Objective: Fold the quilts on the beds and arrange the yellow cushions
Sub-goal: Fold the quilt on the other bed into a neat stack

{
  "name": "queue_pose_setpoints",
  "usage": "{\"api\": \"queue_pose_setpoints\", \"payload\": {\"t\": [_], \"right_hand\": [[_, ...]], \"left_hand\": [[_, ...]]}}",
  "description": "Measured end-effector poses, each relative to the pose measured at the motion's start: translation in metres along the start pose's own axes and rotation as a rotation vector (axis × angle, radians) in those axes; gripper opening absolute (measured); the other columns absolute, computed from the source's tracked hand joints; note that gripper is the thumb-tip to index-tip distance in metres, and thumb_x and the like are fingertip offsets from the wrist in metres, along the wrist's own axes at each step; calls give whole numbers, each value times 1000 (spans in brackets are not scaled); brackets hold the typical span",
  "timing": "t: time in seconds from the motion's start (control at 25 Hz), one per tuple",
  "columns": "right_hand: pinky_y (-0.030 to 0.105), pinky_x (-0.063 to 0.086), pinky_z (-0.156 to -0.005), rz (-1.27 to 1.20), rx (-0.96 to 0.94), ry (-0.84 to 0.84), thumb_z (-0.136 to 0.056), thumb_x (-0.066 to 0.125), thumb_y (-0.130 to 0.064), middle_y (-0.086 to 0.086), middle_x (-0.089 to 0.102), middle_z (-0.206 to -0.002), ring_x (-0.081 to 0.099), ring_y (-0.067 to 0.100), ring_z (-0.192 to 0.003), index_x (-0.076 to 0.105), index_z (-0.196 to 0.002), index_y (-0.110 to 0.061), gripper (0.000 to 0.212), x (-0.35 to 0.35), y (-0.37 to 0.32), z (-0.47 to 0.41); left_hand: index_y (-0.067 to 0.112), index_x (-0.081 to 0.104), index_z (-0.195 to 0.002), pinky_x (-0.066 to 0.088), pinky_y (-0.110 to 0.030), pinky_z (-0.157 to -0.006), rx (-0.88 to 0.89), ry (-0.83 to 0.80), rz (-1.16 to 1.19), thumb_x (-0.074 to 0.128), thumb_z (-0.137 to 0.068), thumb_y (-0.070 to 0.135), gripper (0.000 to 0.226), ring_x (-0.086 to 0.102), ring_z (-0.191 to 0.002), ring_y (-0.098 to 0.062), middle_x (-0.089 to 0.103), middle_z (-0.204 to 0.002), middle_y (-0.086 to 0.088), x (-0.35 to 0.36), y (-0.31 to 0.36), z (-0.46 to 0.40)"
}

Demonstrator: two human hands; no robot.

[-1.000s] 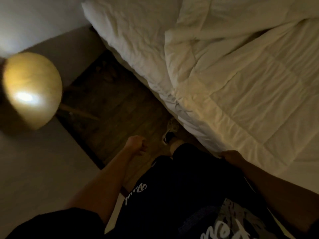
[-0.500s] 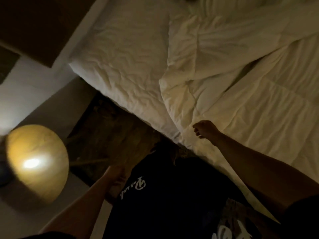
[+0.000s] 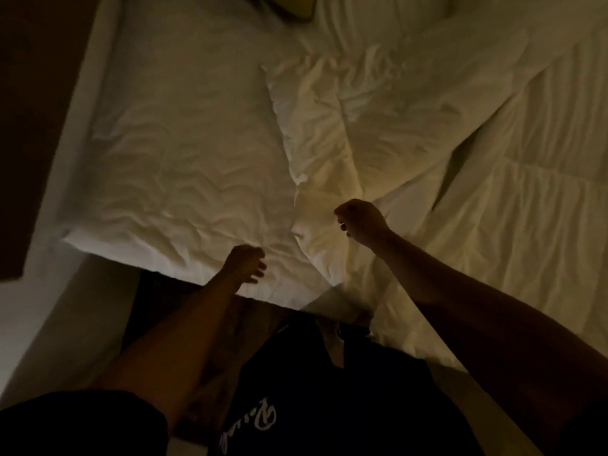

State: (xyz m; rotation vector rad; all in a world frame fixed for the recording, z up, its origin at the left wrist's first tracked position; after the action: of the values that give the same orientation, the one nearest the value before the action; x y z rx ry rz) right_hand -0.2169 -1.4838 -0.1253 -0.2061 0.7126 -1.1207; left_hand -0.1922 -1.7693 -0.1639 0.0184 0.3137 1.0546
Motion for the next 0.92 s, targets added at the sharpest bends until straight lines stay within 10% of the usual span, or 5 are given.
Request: {"api": "queue_pose_setpoints", "payload": {"t": [0.44, 0.6, 0.8, 0.92], "right_hand": [[34, 40, -106, -11, -149, 421, -90, 60, -33, 12, 43, -141, 47, 27, -126, 38, -143, -12, 62, -56, -70, -166], [34, 40, -104, -99, -128, 361, -88, 63, -45, 15, 45, -141, 49, 29, -126, 31, -146, -9, 76, -46, -75, -202], [31, 41, -97, -61, -157, 251, -87, 65, -47, 17, 47, -139, 49, 30, -126, 34, -142, -3, 77, -42, -88, -203], [39, 43, -104, -50, -145, 245, -82, 67, -54, 17, 42, -140, 47, 33, -126, 34, -143, -7, 83, -44, -99, -184]], "left_hand": [[8, 29, -147, 45, -38, -104, 429, 157, -135, 72, -71, 67, 106, 49, -130, -30, 44, -146, -13, 69, 224, -87], [6, 44, -133, 50, -34, -90, 536, 285, -99, 82, -73, 42, 80, 59, -112, -28, 59, -126, -11, 72, 223, -106], [4, 70, -91, 57, -37, -72, 365, 57, 431, 80, -71, 19, 27, 66, -90, -33, 69, -94, -14, 77, 220, -102], [9, 68, -105, 55, -40, -73, 332, -52, 519, 74, -75, 12, 31, 62, -92, -28, 67, -102, -11, 79, 223, -80]]}}
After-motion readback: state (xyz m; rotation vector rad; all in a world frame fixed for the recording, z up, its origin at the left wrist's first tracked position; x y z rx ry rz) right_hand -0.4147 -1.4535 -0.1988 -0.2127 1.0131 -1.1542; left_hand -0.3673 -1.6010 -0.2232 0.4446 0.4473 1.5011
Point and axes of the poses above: each hand's wrist, its own z-axis away from the middle knuckle, its own x-axis out of the palm, y = z × x, the point moved 7 cm from there along -z, towards the middle knuckle
